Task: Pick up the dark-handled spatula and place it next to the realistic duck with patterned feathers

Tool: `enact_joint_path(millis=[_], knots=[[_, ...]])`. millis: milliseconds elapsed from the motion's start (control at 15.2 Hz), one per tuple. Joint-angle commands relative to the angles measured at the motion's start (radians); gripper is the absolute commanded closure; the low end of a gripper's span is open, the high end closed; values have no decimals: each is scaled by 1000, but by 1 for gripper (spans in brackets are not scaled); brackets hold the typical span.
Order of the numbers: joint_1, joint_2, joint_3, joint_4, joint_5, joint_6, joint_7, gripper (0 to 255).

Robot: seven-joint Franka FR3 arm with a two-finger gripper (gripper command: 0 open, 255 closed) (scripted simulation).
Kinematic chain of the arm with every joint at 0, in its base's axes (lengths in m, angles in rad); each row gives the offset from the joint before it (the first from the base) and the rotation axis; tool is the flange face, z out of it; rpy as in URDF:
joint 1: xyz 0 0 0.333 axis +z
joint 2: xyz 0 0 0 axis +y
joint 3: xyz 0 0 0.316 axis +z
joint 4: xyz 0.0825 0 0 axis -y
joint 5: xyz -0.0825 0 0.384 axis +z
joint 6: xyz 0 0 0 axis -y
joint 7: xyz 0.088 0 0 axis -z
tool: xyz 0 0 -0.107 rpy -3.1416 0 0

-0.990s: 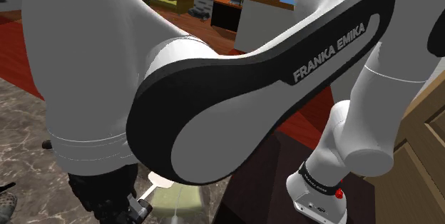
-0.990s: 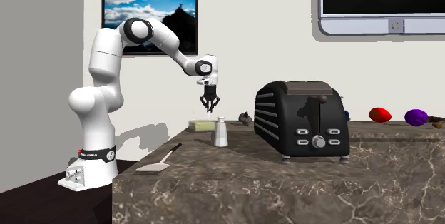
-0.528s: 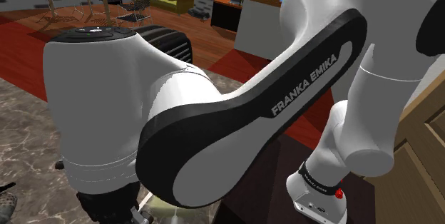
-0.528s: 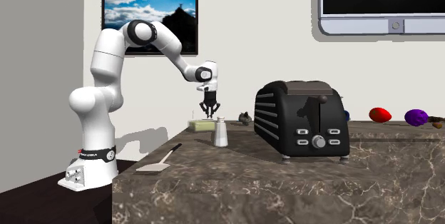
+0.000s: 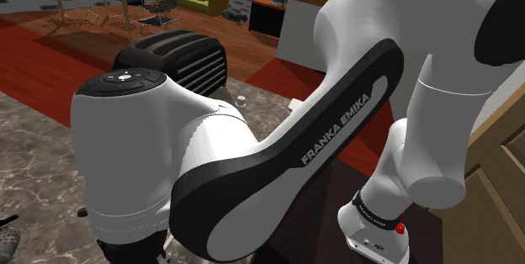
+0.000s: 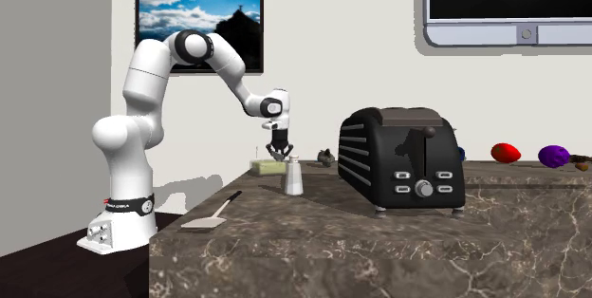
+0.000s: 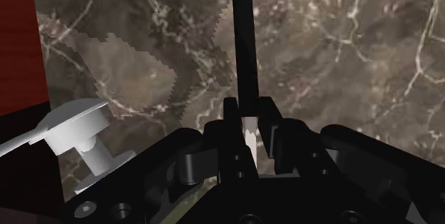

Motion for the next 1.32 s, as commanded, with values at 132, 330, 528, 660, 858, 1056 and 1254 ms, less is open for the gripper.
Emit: enact_joint_path(millis=[132,330,528,660,858,1056,1254], knots=[[5,12,-2,-5,-6,5,4,255],[5,12,-2,-5,-6,5,4,255],[4,11,-2,-7,-6,8,4,0],[4,12,-3,-7,-6,8,4,0],[-18,-38,11,12,33,-53,-22,0],[-34,-79,18,32,64,-107,-44,0],[-34,-79,18,32,64,-107,-44,0]])
